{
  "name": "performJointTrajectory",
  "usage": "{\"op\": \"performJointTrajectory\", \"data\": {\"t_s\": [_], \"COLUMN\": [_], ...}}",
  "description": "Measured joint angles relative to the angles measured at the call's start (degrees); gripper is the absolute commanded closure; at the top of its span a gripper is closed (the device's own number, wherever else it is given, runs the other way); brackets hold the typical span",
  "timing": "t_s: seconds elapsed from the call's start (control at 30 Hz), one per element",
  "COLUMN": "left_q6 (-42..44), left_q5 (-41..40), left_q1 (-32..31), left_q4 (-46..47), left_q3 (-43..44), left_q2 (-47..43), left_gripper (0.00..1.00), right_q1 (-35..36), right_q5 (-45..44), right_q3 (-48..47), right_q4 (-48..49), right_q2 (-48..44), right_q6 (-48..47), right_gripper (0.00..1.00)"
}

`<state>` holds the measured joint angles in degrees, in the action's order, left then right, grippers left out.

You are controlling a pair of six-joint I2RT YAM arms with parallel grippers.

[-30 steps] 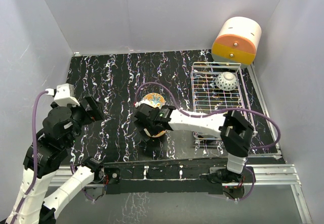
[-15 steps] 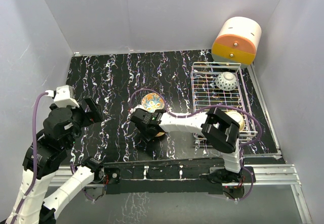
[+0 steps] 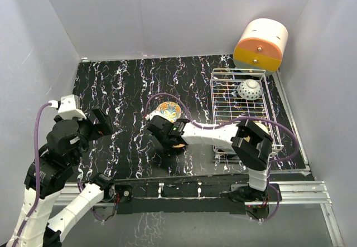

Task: Load the bowls into the dish rack

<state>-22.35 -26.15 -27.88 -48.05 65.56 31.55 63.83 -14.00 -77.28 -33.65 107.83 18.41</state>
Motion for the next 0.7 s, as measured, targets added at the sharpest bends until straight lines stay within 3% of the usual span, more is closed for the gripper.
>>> {"op": "performJointTrajectory", "data": {"t_s": [0.43, 0.53, 0.7], "left_q6": [-0.5, -0.6, -0.3], "left_q5": [0.8, 1.2, 1.6], "left_q1": [0.0, 0.0, 0.0], "left_q4": [1.4, 1.5, 1.9], "left_q3": [-1.0, -1.0, -1.0], "left_q2": [0.0, 0.0, 0.3], "left_gripper": [0.03, 0.03, 0.03], "right_q1": [-1.4, -5.4, -20.3], "right_q5": [15.2, 20.2, 30.5], "right_q3": [4.1, 5.1, 8.7], "right_q4": [0.9, 2.4, 9.3], "right_q2": [-13.6, -18.6, -28.0], "right_q6": [5.3, 6.9, 11.3], "right_gripper": [0.92, 0.92, 0.92]}}
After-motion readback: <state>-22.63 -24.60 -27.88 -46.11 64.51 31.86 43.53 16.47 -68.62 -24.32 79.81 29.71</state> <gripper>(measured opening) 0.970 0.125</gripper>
